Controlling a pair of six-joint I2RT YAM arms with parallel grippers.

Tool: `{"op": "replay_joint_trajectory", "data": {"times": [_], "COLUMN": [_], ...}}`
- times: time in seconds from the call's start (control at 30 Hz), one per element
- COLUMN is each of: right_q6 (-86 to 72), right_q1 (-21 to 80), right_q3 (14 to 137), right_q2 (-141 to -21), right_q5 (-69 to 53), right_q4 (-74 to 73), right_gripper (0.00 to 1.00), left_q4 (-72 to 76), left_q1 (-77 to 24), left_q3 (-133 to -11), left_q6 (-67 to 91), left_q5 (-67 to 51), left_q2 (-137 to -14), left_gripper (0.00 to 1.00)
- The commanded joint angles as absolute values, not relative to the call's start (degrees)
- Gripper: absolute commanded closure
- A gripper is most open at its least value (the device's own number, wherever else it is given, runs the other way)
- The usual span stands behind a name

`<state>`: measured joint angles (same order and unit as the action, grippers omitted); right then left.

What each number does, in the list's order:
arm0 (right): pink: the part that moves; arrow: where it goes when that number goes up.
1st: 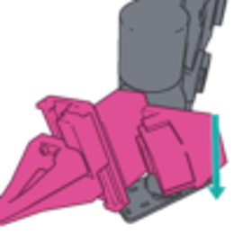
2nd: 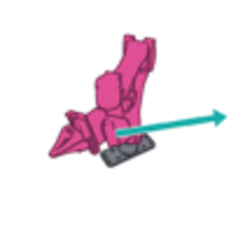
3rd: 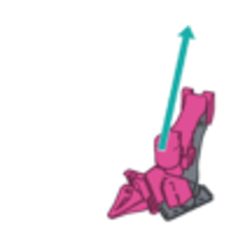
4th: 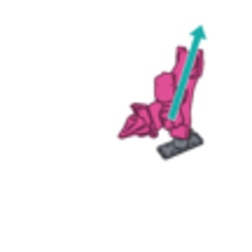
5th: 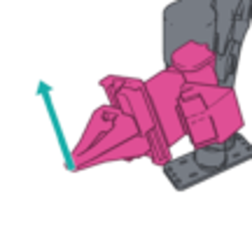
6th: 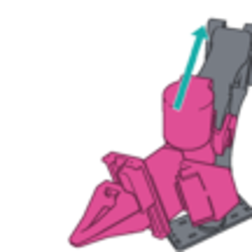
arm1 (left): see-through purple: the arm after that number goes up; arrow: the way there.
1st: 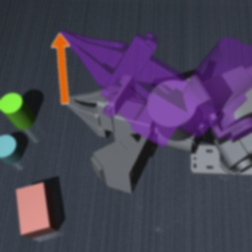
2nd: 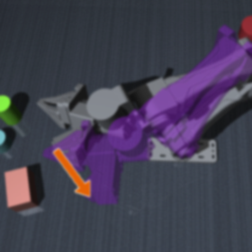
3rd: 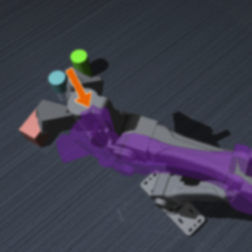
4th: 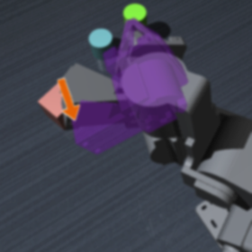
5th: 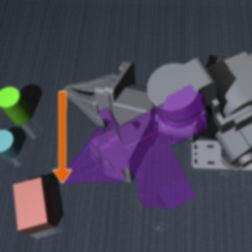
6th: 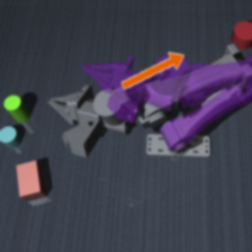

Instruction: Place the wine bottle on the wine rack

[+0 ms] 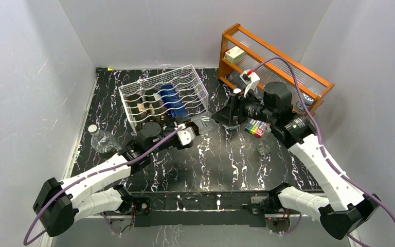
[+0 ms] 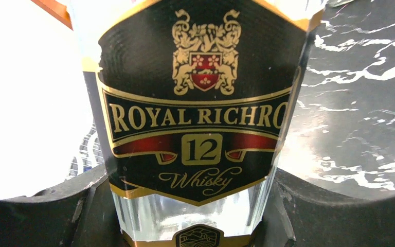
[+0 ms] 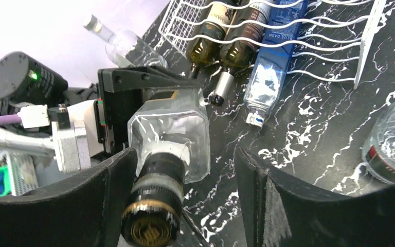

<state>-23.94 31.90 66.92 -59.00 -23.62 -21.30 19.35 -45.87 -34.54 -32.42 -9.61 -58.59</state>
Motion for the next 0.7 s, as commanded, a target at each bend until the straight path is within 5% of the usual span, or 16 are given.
{"op": "replay_joint_trajectory", "data": {"times": [0.0, 0.67], "right_q6": [-14.9, -2.5], "right_q1": [32.0, 33.2], "right_q3": [74.0, 77.0], "right_q2": [-59.6, -68.3], "right_q5": [-26.6, -34.8], "right_q4": [-26.8, -35.9], "right_gripper": [0.18, 0.1], "left_q4": [29.6, 26.4], "left_q1": [-45.9, -45.9], "left_q3": [-36.7, -40.9], "left_q6": [-46.7, -67.9], "left_q5": [-8.7, -10.2], "left_q2": [-54.0, -57.8], "left_gripper": [1.0, 1.0]}}
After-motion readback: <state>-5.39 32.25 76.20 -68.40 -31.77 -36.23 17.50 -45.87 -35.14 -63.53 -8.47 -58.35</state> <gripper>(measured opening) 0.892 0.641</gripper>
